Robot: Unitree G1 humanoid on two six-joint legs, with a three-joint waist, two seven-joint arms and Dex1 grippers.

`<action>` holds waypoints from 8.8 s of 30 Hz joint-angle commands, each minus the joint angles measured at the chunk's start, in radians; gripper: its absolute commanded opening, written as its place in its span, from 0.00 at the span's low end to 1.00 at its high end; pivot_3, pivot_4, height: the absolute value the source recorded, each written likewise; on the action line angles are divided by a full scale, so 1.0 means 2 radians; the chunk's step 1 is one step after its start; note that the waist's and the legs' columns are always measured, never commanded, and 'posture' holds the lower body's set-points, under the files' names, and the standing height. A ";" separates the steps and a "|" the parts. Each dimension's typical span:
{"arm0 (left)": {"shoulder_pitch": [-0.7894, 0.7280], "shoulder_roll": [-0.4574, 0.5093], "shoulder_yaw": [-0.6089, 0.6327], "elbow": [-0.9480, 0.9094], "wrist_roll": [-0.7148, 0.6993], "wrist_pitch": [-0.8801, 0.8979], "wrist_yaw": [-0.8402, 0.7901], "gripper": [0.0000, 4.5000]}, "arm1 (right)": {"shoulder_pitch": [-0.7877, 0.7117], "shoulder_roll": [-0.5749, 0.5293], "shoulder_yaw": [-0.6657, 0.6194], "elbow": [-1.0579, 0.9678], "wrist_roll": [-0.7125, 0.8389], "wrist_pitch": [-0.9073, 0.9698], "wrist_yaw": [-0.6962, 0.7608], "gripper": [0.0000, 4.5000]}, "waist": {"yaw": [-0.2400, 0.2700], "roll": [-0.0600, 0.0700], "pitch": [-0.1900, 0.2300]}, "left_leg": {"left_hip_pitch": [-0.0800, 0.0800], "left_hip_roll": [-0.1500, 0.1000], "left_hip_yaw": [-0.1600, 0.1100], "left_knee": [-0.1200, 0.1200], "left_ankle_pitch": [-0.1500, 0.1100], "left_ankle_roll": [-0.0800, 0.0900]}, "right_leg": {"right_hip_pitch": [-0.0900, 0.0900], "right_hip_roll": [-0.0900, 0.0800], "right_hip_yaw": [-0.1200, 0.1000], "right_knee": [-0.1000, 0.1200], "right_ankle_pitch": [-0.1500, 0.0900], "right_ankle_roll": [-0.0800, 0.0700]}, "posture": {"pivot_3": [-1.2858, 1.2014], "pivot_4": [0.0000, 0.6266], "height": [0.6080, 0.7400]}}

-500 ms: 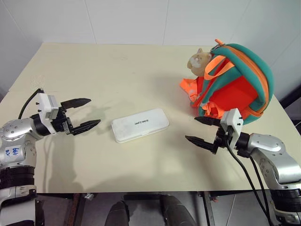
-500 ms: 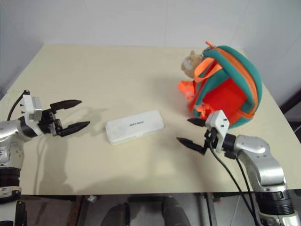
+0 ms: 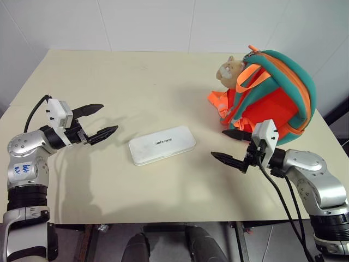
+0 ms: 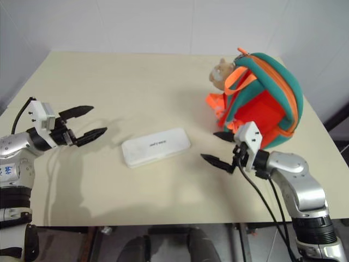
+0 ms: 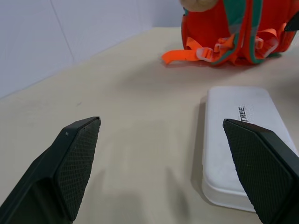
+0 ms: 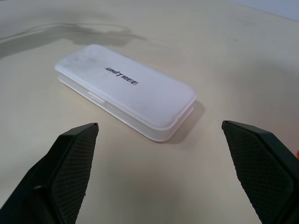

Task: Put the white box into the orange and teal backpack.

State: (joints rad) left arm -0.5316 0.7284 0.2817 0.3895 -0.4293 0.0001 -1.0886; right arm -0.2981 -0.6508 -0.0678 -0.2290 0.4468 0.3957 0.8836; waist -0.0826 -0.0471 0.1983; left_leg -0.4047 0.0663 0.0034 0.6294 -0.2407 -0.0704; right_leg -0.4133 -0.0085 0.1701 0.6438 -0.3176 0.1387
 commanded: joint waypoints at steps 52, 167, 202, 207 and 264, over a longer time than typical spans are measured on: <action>0.074 -0.033 -0.078 -0.182 -0.034 0.322 0.096 0.01 | -0.115 0.139 0.172 0.177 -0.237 -0.138 -0.047 0.00 | -0.009 0.000 0.000 | 0.000 0.000 0.000 -0.001 0.000 -0.001 | 0.000 0.000 0.000 0.000 0.000 0.000 | 0.52 0.24 1.00; -0.054 -0.016 0.037 0.007 -0.210 0.807 0.171 0.99 | -0.031 0.005 0.106 -0.015 -0.206 0.000 -0.055 0.99 | -0.001 0.000 0.000 | 0.000 -0.001 -0.002 0.000 0.000 -0.001 | 0.000 0.000 -0.001 0.000 -0.001 0.000 | 0.52 0.24 1.00; -0.117 -0.016 -0.174 0.055 -0.147 0.704 0.003 0.65 | -0.032 0.007 0.100 -0.018 -0.209 0.004 -0.050 1.00 | 0.001 0.000 0.000 | 0.000 -0.001 -0.002 0.000 0.000 -0.001 | 0.000 0.000 -0.001 0.000 -0.001 -0.001 | 0.52 0.24 1.00; -0.137 -0.019 -0.182 0.081 -0.128 0.687 -0.016 0.32 | -0.029 0.006 0.098 -0.020 -0.209 0.005 -0.053 1.00 | 0.001 0.000 0.000 | 0.000 -0.001 -0.002 -0.001 0.000 -0.001 | 0.000 0.000 -0.001 0.000 -0.001 -0.001 | 0.52 0.24 1.00; -0.111 -0.239 0.308 -0.118 -0.300 0.807 0.397 0.28 | -0.175 0.171 -0.040 0.174 -0.122 -0.043 -0.289 0.72 | -0.003 0.000 0.000 | 0.000 -0.001 -0.003 -0.002 0.000 -0.003 | 0.000 0.000 -0.001 -0.001 0.000 0.000 | 0.52 0.24 1.00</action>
State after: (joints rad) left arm -0.7560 0.2527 0.8763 0.1992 -0.9814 1.6141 -0.2988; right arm -0.6257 -0.3168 -0.1465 0.1310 0.1987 0.3423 0.3026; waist -0.0885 -0.0473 0.1984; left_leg -0.4053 0.0646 -0.0020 0.6251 -0.2403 -0.0755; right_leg -0.4136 -0.0092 0.1676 0.6422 -0.3185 0.1392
